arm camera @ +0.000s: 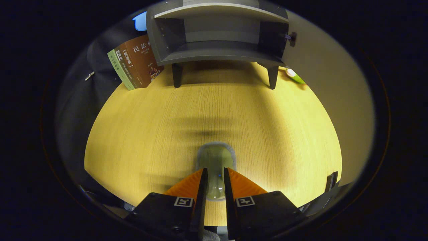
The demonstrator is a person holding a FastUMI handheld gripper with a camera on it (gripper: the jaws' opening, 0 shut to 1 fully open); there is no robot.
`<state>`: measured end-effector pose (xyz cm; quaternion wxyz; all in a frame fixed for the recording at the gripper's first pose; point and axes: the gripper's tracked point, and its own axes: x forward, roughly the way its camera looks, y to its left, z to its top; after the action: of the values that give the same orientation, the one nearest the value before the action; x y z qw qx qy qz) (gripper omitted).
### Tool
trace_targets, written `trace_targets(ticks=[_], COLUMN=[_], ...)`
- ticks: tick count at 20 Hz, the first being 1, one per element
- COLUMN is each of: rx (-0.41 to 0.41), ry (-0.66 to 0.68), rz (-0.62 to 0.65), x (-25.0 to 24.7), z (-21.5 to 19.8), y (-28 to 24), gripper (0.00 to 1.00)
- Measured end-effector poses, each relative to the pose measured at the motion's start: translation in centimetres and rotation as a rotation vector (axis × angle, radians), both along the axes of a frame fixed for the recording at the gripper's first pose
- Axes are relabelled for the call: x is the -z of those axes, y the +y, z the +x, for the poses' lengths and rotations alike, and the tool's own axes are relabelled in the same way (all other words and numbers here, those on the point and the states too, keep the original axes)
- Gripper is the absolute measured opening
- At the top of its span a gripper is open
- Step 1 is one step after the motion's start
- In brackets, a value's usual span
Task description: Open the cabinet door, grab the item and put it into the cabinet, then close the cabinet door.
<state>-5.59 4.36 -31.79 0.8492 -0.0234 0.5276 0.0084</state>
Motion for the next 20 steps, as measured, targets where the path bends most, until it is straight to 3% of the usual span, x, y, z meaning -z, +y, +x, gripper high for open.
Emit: trace_targets(ticks=[6,9,11,12,13,20], rx=[-0.034,-0.051,-0.058,-0.071,-0.074,-0.035], ry=[0.059,0.082,0.078,0.091,0.091,-0.058], rz=[-0.015,-0.02,-0.032,-0.035,-0.04,-0.025], x=[0.8,1.3,1.2,1.2,0.8,-3.1], z=[0.0,0.0,0.1,-0.2,-0.3,1.9], y=[-0.1,-0.1,-0.4,-0.5,-0.7,-0.5], gripper=[0.32,0.23,0.23,0.13,0.13,0.13])
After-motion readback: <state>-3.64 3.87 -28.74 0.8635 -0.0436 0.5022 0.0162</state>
